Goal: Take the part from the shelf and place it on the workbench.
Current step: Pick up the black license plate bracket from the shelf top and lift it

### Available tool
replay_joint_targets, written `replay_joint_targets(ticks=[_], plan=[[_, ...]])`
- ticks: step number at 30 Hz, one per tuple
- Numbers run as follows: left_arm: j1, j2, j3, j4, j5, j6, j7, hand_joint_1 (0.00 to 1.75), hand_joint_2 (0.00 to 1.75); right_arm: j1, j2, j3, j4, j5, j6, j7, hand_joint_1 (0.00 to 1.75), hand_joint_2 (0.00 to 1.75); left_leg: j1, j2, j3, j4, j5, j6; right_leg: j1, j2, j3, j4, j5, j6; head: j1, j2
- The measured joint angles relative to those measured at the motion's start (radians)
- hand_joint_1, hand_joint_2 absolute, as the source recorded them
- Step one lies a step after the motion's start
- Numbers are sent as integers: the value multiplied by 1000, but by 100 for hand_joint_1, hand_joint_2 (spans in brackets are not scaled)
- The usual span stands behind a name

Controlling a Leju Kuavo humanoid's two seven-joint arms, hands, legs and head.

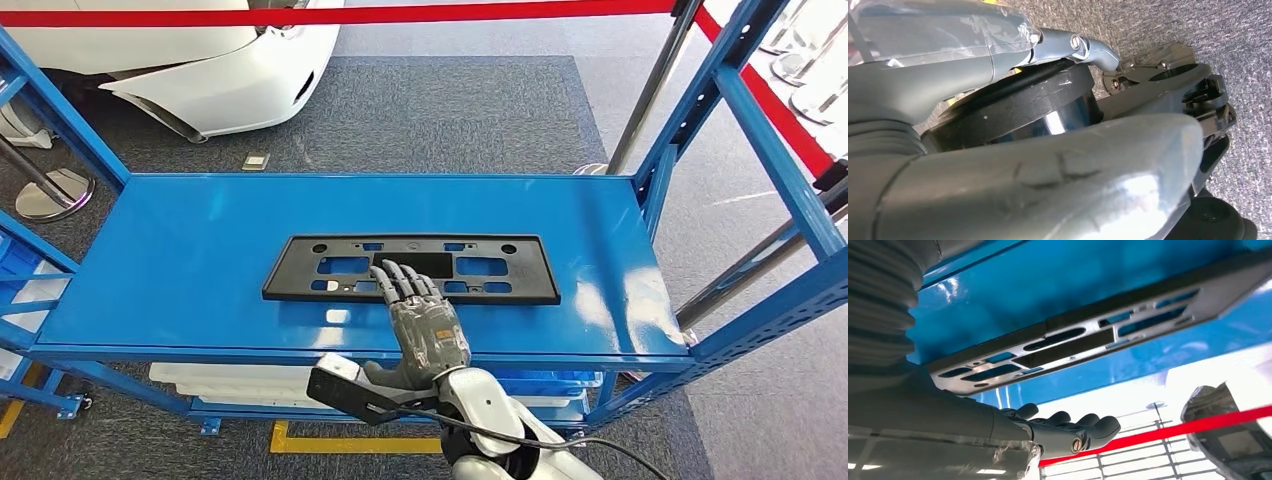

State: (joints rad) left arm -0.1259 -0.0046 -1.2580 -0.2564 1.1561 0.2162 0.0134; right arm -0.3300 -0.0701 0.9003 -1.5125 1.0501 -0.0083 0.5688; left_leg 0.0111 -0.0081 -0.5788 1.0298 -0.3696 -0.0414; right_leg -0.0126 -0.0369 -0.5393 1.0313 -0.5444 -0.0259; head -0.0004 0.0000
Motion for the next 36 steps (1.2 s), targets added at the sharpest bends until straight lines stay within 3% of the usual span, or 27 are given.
replay_joint_targets(ticks=[6,16,29,33,36], plan=[[-6,0,-15,0,-25,-8,30,0,0,-8,-8,24,2,101,153,49,0,175,0,0,0,0,0,0,0,0,0,0,0,0,0,0],[-11,0,-21,0,1,13,70,0,0,-62,-94,-16,127,63,148,90,0,175,-1,0,0,1,0,0,-1,0,0,0,0,1,0,0],[1,0,-16,0,60,61,35,0,0,-119,-181,-51,225,43,154,111,5,175,0,0,0,1,0,1,0,0,1,0,0,1,-1,0],[4,0,-15,0,58,60,31,0,0,-135,-194,-57,253,33,149,112,175,175,0,0,1,1,0,1,0,0,1,0,1,1,0,0],[5,0,-15,0,51,52,23,0,0,-140,-201,-64,284,38,125,113,175,175,0,0,0,1,0,1,0,0,1,0,1,1,0,0]])
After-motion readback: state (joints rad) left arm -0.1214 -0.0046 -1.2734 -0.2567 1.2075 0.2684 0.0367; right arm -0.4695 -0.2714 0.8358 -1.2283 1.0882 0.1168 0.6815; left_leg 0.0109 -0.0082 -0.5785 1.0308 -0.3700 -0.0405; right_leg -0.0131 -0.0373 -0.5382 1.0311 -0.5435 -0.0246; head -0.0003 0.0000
